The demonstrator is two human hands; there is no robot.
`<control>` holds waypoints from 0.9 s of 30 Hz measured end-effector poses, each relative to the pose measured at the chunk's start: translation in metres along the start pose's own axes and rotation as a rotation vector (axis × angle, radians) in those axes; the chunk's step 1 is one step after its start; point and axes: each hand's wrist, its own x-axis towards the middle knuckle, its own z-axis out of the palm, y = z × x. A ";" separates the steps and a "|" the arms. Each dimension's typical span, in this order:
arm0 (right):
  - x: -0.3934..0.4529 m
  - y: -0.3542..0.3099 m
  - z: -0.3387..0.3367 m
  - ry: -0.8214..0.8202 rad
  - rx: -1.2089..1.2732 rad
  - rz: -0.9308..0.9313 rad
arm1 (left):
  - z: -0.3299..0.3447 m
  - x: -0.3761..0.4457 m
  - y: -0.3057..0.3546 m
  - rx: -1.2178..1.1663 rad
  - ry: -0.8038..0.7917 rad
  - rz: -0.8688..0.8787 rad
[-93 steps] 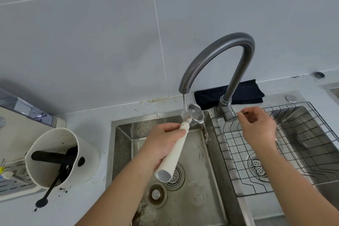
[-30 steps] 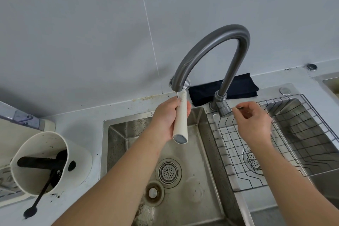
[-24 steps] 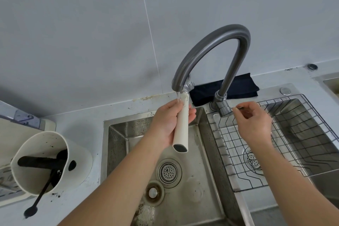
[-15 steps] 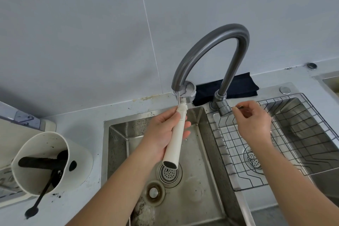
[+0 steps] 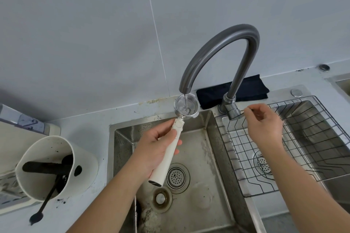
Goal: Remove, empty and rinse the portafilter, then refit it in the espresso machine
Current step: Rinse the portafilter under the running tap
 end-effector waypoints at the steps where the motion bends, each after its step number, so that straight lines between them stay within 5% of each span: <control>1: -0.001 -0.001 0.000 0.002 0.007 -0.003 | -0.002 0.000 0.000 0.037 0.003 0.013; 11: 0.000 -0.001 -0.002 0.024 0.027 0.025 | -0.010 -0.002 -0.006 0.435 0.070 0.133; 27: -0.001 0.001 -0.001 0.028 0.015 0.007 | -0.006 0.016 -0.006 0.549 0.141 0.278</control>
